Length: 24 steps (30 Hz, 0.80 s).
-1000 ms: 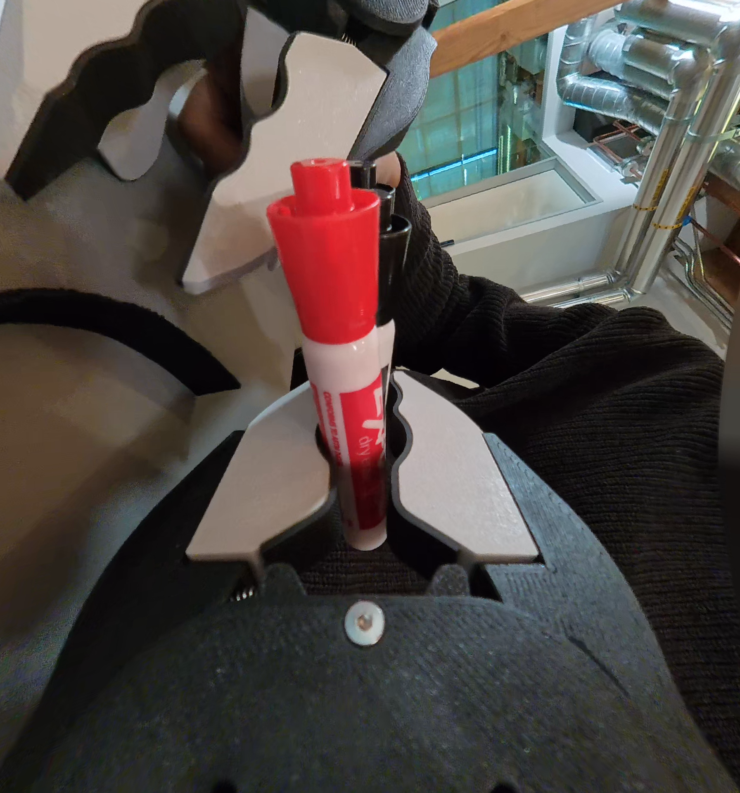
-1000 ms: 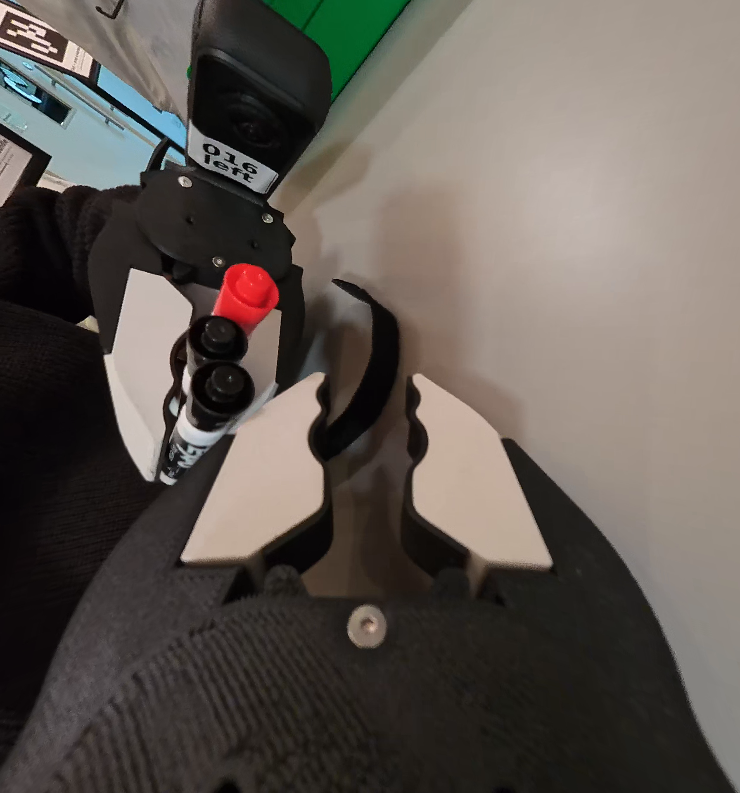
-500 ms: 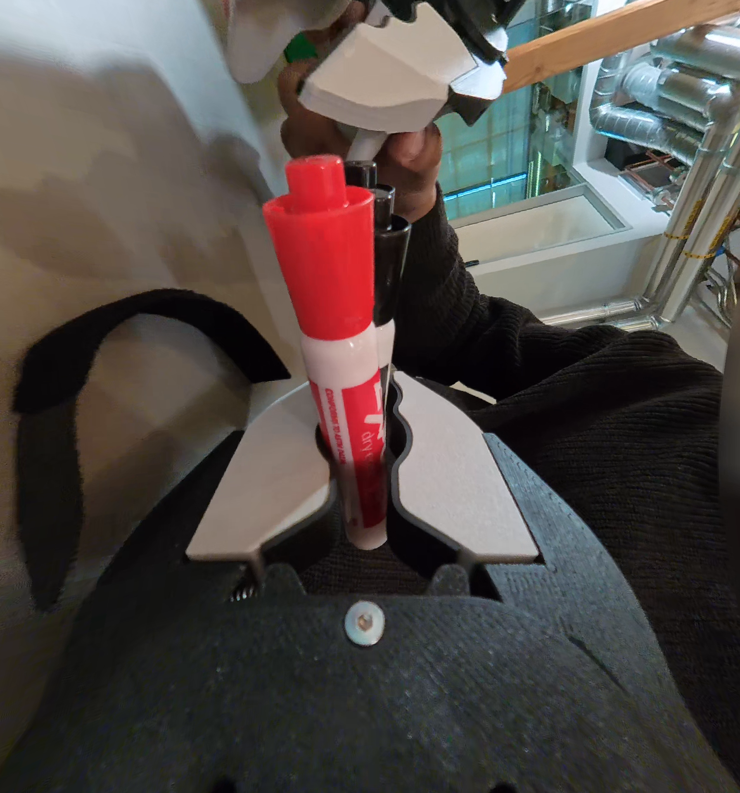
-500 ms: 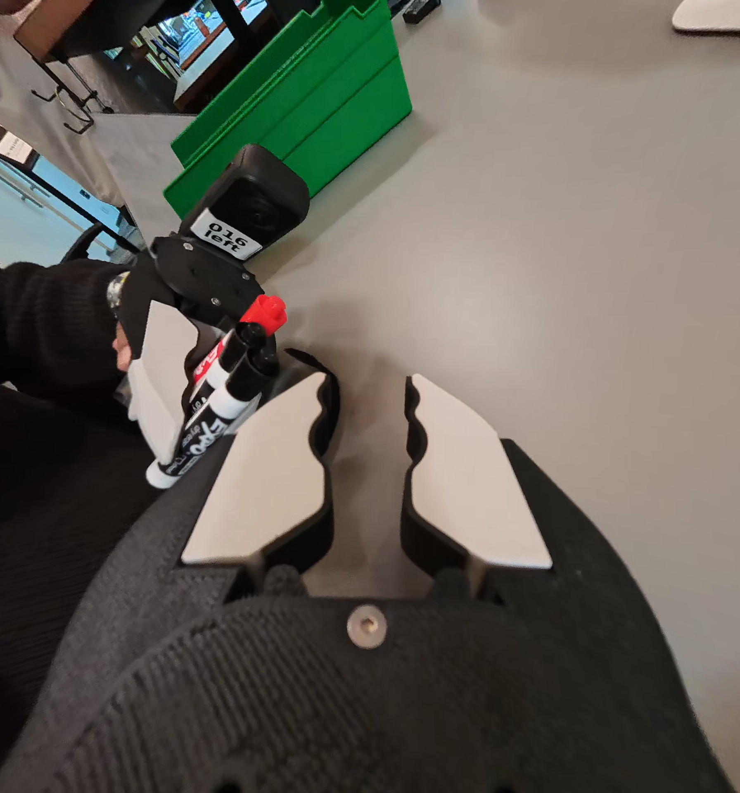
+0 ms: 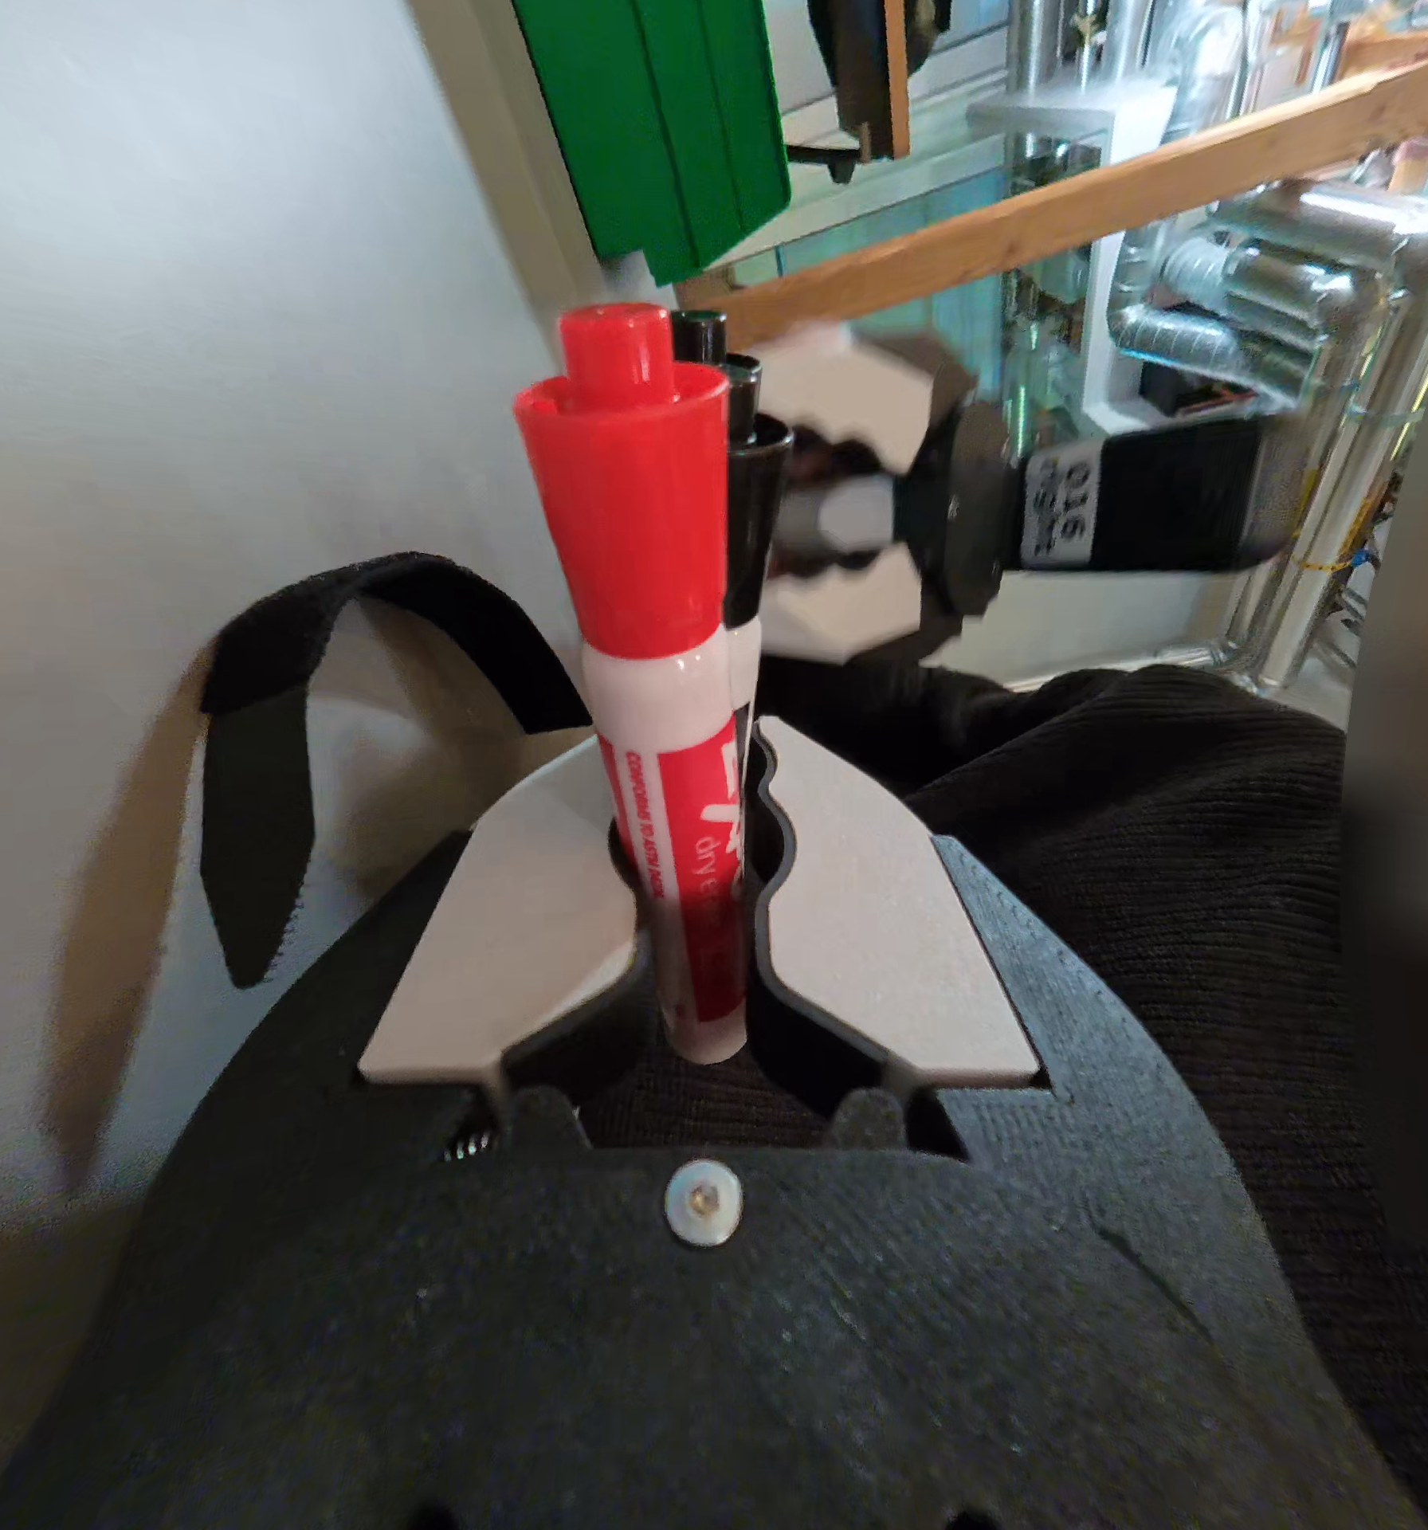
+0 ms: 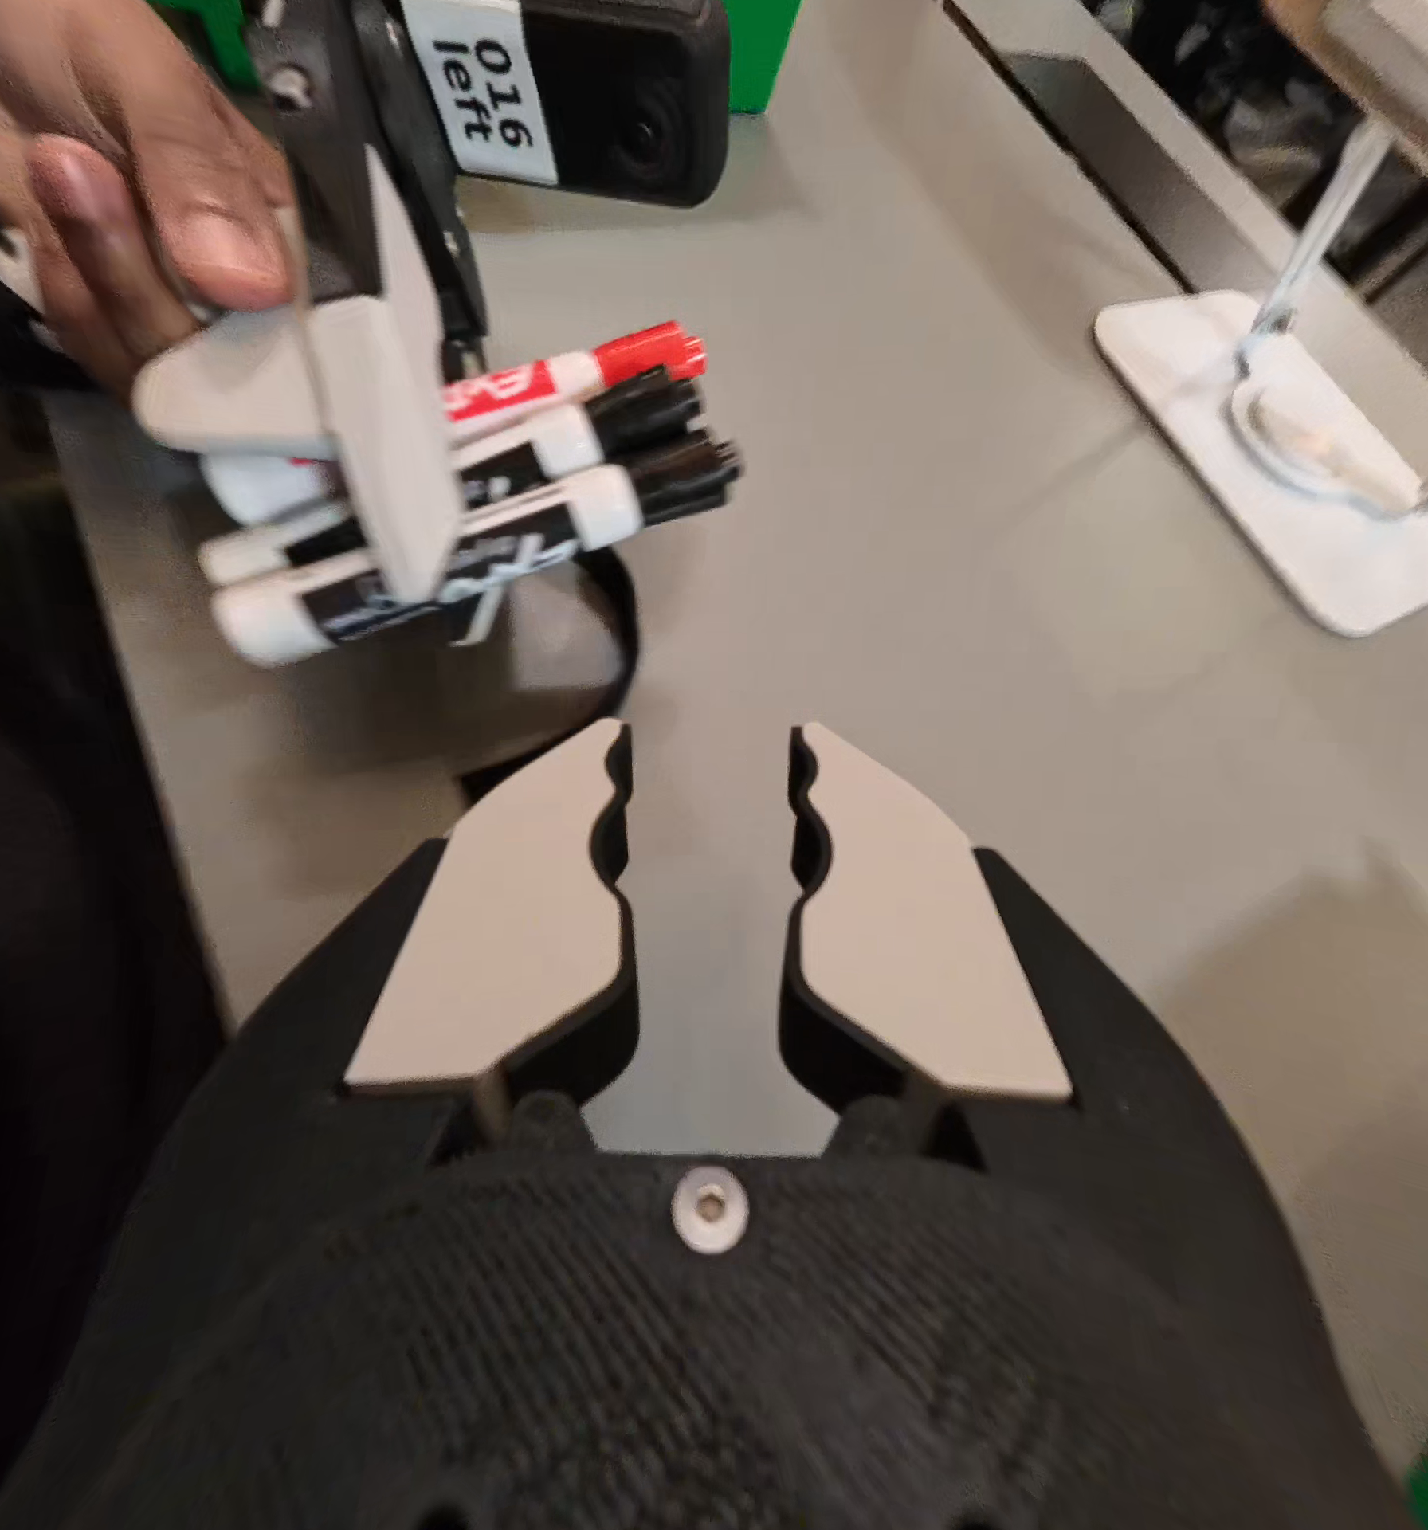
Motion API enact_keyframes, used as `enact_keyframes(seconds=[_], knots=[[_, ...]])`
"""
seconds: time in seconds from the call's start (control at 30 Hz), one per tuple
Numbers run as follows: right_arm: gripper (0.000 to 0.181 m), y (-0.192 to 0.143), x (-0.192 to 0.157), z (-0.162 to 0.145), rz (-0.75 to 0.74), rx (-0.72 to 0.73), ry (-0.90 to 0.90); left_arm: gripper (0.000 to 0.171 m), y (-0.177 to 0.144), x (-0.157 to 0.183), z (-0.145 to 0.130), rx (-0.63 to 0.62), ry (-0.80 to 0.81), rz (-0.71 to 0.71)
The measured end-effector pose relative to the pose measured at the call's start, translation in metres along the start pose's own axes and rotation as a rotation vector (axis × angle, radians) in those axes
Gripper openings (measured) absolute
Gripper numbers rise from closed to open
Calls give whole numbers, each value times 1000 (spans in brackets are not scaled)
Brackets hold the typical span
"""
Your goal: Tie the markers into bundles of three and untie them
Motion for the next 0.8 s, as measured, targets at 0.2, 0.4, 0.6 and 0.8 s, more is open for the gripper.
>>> enact_keyframes(seconds=[0.2,0.4,0.6,0.8], knots=[[46,5,-60,-23,-14,-113,166,19,1,6,-1,-10,18,-14],[35,30,-57,-29,55,-158,179,19,5,6,-5,-64,49,-13],[3,24,-39,-33,87,-122,393,19,8,9,-10,-80,75,-23],[3,11,-29,-25,302,51,892,19,17,17,-23,-135,139,-34]])
Point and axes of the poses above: each gripper's, where its closed fingertips meet, y out along the fingers, z out of its top, x = y × z across the jaws, the point moved 1 cm from there along -y, back along the fingers, and after that the axes turned 5 degrees about -y, right-handed, at the moved point
